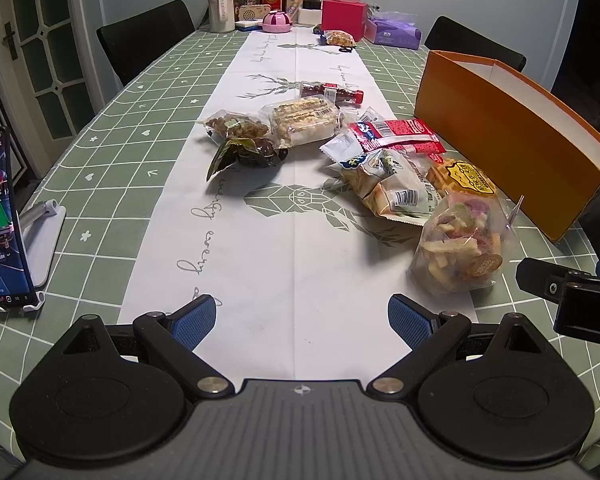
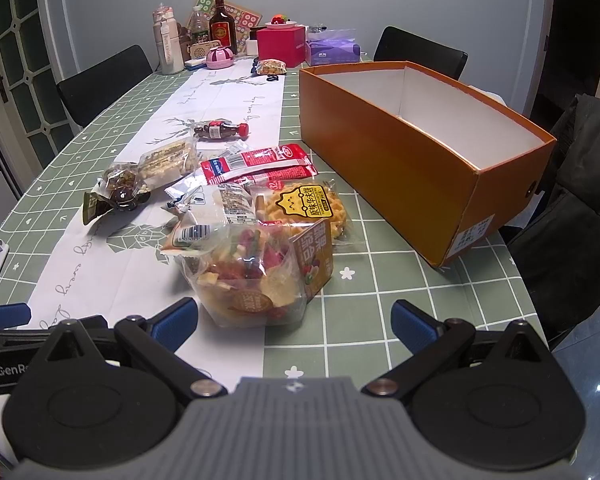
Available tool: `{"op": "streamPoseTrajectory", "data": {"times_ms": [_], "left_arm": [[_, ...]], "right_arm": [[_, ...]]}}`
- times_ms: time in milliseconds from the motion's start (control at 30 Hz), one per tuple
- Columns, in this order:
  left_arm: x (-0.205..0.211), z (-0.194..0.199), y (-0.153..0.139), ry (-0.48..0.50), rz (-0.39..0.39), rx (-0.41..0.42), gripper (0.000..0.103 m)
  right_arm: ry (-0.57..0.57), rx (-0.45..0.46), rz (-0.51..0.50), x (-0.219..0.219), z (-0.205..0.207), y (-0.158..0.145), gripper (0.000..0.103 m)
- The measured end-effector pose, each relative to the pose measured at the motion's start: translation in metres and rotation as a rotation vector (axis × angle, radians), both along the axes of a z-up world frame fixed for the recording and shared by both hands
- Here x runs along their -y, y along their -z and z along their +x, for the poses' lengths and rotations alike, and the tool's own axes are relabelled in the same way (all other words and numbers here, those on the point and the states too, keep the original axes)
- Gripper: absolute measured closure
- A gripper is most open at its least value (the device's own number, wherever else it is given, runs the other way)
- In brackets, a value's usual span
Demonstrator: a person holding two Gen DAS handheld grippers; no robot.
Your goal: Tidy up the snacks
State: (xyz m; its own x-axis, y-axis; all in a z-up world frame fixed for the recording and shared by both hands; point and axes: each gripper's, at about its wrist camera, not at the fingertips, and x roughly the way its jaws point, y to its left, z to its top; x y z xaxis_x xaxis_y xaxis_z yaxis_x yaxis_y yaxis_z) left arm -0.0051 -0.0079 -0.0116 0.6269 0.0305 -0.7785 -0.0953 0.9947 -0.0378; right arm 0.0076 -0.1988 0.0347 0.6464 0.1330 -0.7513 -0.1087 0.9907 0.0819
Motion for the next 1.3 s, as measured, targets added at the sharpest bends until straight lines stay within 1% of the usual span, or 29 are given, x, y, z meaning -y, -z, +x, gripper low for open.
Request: {"op": "streamPoseTrajectory", "data": {"times_ms": [367,500,567,800,900,1000,1067,1167,1233,1300], "left_arm": [[-0.001,0.001,0.001,0.002,0.004,-0.007,0.000],[0.001,0.003,0.002,0.005,0.031,-0.011,0.000],[0.001,0.005,0.003,0.007,0.047,-0.016,0.000],[0.000,0.010,0.006,0.010,0.044,-0.030,0.000],[0.003,0.011,0.006,0.030,0.037,-0.029,0.000],[0.012,0.013,0.007,0.063,0.042,-0.027,0.000],[0.018,0.016,0.010,0.085,0.042,-0.034,0.000],[0.022,0.024,0.014,0.110,0.043,-0.053,0.000],[0.019,0.031,0.014,0.108,0.038,-0.064,0.000],[0.012,0.042,0.009,0.095,0.034,-0.069,0.000]], "right_arm": [[-0.009,-0.006,0.007,0.000,0.001,0.000,0.003],[-0.052,0.017,0.075,0.003,0.007,-0.006,0.003],[-0.068,0.030,0.083,0.004,0.012,-0.014,0.003],[-0.193,0.058,0.112,0.009,0.044,-0.036,0.003],[-0.275,0.035,0.095,0.006,0.064,-0.038,0.003],[-0.309,-0.004,0.085,0.003,0.085,-0.034,0.003],[-0.319,-0.050,0.089,0.003,0.100,-0.030,0.003],[-0.300,-0.108,0.143,0.006,0.118,-0.023,0.003],[-0.275,-0.147,0.202,0.011,0.129,-0.017,0.003],[-0.255,-0.180,0.236,0.013,0.138,-0.012,0.003]]}}
